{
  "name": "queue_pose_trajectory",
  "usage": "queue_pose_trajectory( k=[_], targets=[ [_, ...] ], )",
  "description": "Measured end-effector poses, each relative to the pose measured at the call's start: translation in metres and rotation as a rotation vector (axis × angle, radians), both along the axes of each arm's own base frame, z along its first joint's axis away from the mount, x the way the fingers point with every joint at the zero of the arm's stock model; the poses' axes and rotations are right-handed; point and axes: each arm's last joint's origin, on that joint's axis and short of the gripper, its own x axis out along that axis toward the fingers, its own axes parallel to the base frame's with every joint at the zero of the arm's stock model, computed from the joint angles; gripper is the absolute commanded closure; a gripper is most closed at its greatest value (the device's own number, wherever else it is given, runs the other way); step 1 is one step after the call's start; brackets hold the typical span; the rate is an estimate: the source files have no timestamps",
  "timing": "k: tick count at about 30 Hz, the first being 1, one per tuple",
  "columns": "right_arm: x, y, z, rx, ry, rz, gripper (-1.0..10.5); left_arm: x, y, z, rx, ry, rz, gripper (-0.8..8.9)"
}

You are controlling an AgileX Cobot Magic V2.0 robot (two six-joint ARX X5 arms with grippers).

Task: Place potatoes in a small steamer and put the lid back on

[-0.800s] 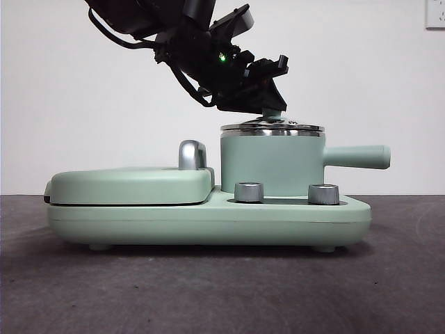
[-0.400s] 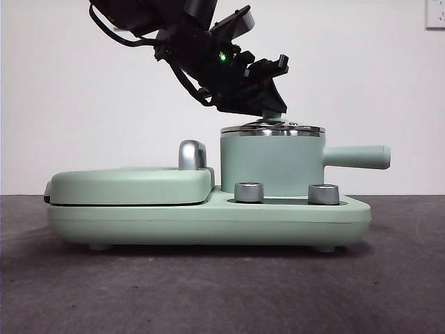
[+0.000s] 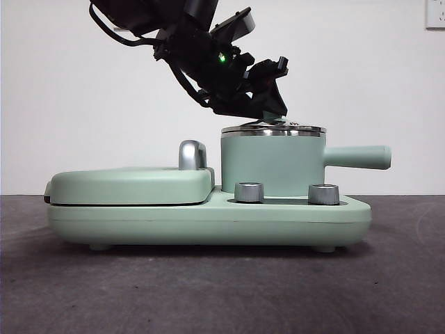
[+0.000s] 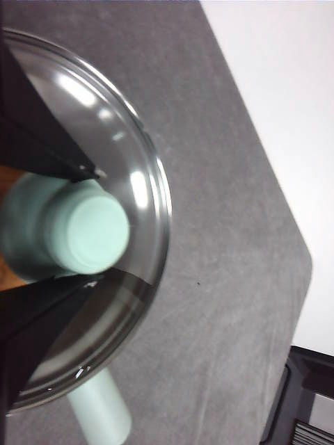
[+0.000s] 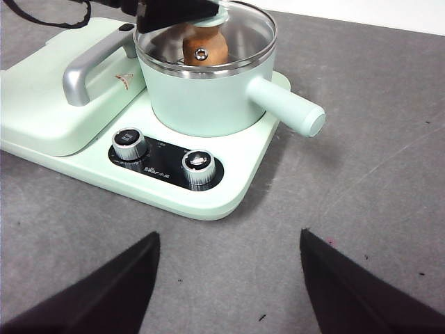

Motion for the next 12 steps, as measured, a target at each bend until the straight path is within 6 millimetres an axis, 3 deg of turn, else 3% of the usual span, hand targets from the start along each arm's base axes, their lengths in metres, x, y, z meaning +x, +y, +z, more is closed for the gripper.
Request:
queue_pose_trajectory(
  k=[4, 10, 12],
  targets=[
    [0.0, 0.0, 0.0, 0.0, 0.0, 0.0, 6.3, -0.009, 0.007, 0.015, 0.014, 0.02, 0.002, 5.82],
    [0.0, 0.0, 0.0, 0.002, 0.001, 0.004, 6.3, -0.035, 0.038, 0.073, -0.054, 0.035, 0.047, 5.83],
    [0.0, 0.001, 0.0, 0.007, 0.006, 0.019, 6.3, -0.041, 0.051, 0.084, -0.065, 0.076, 0.079, 5.83]
  ],
)
